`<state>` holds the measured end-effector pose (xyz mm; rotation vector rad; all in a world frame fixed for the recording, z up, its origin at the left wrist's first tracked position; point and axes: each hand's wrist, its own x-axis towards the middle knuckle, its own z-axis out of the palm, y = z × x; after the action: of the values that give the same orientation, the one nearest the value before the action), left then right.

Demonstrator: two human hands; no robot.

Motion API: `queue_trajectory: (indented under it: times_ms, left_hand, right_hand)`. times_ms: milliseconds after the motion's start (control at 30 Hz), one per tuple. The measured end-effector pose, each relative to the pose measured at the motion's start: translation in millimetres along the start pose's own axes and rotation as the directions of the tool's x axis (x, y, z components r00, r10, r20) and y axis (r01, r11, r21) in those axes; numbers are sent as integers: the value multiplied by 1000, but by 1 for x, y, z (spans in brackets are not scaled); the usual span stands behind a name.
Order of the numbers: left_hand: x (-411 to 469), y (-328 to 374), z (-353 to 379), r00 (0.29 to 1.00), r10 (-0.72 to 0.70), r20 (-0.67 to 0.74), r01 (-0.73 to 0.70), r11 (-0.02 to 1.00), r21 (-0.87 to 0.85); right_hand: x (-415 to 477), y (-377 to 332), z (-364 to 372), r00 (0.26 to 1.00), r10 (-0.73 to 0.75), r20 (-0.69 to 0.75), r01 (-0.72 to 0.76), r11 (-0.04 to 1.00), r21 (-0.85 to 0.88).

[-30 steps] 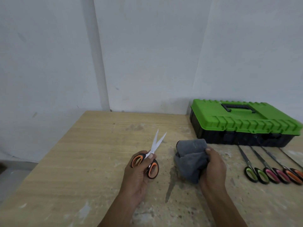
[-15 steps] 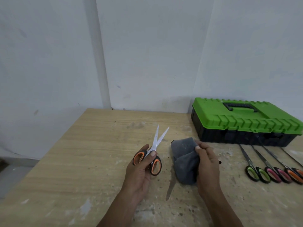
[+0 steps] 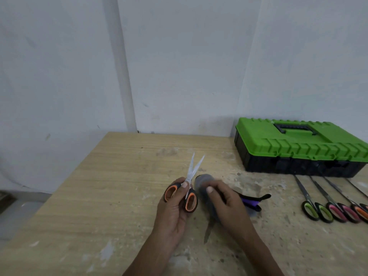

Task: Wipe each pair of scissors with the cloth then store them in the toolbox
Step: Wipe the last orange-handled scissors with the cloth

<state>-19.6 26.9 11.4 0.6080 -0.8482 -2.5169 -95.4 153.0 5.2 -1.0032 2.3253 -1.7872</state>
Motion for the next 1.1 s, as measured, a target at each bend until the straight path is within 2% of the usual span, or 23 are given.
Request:
queue_trajectory:
  times_ms: [67,167,367,467,667,767,867,967,1033,1100]
  left_hand:
    - [-2,-2,2,999,42,8,-42,999,25]
    - [-1,-4,0,997,74,-7,-74,996,46]
    - [2,-5,2,999,-23,24,26,988,-150]
    - [-2,-5,6,995,-34,97,51,984,-173]
    - [-3,-5,6,997,8,78,-4,999,-51]
    - [0,-5,1,998,46,34,-46,999,-4]
    - [0,-4,-2,999,44,10,-44,999,14]
    - [1,-3,-4,999,52,-2,-52,998,34]
    - [0,-5,-3,999,54,-7,-53,997,58]
    - [0,-6,-3,998,59,-16,-58,996,68]
  right_hand:
    - [-4,-2,7,997,-34,67,44,988,-145]
    - [-5,-2,14,995,-90,49,101,945,-310]
    - [-2,1,7,997,1,83,2,999,-39]
    - [-1,-1,7,996,7,92,-5,1000,-16]
    - [-2,1,7,995,2,98,9,994,-112]
    - [-2,0,7,997,8,82,-5,999,-46]
    - [3,3,2,998,56,-24,-54,997,54]
    - [9,11,-6,964,150,-220,-120,982,143]
    - [14,15,-15,887,251,-387,-154,952,262]
    - [15,12,-26,792,271,-546,-73,931,356]
